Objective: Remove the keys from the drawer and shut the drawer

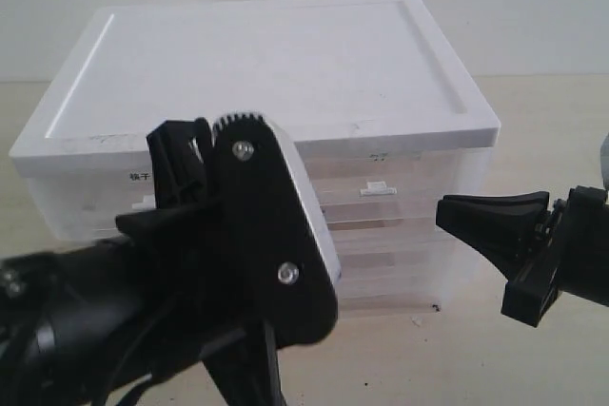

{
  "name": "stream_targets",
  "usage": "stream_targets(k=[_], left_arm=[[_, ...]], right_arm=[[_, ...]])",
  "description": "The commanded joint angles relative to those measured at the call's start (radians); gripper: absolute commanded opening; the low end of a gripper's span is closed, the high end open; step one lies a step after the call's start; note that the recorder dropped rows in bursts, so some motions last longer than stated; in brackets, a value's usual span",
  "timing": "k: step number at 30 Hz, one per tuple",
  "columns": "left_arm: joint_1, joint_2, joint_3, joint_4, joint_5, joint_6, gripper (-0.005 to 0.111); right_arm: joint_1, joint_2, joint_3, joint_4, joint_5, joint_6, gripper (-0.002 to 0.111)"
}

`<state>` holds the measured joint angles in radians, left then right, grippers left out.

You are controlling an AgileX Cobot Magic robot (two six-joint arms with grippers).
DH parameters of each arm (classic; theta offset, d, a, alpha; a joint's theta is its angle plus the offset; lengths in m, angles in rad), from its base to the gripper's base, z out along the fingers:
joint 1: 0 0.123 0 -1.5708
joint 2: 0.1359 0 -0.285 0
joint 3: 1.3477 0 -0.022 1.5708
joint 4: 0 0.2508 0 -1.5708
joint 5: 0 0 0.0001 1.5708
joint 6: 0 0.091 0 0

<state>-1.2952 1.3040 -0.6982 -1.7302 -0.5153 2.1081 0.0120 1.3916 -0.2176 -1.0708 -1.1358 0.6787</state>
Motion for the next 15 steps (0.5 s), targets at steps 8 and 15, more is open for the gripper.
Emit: stream_targets(k=[8, 15], left_arm=[[0.184, 0.002, 0.000, -0.014, 0.145, -0.054, 0.032], [0.273, 0.007, 0.000, -0.014, 0.639, -0.209, 0.031]], right_arm=[[-0.003, 0.002, -0.002, -0.005, 0.000, -0.008, 0.000], [-0.003, 0.002, -0.002, -0.005, -0.005, -0.008, 0.000]])
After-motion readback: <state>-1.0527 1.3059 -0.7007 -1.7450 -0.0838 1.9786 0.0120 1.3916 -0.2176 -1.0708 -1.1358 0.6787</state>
